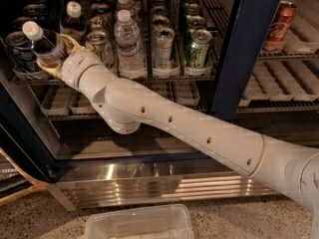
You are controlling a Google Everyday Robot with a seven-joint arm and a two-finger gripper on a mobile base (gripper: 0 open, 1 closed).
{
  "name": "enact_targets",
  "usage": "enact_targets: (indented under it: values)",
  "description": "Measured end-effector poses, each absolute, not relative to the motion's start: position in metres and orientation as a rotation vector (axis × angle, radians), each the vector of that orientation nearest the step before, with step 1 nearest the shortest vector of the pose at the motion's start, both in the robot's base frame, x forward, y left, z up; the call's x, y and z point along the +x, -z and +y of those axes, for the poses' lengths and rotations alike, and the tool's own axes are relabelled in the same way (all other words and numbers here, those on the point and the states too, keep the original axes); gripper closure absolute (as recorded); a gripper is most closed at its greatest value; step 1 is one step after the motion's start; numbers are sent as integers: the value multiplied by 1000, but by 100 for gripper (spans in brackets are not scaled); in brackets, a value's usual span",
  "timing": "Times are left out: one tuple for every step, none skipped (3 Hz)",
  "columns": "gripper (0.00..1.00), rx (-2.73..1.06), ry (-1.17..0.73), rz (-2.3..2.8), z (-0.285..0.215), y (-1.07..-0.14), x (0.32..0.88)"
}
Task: Pick blue plastic bottle from top shelf of fridge
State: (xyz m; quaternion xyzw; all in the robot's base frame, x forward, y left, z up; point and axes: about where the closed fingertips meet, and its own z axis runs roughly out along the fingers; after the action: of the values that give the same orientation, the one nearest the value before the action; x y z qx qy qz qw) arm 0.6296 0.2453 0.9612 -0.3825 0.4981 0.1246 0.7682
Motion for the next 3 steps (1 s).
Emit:
enact_targets:
  values:
    - [100, -815, -281, 1069, 241, -968, 631]
    - [100, -815, -281, 1069, 241, -965, 631]
    - [100, -848, -306, 1099, 236, -967, 617]
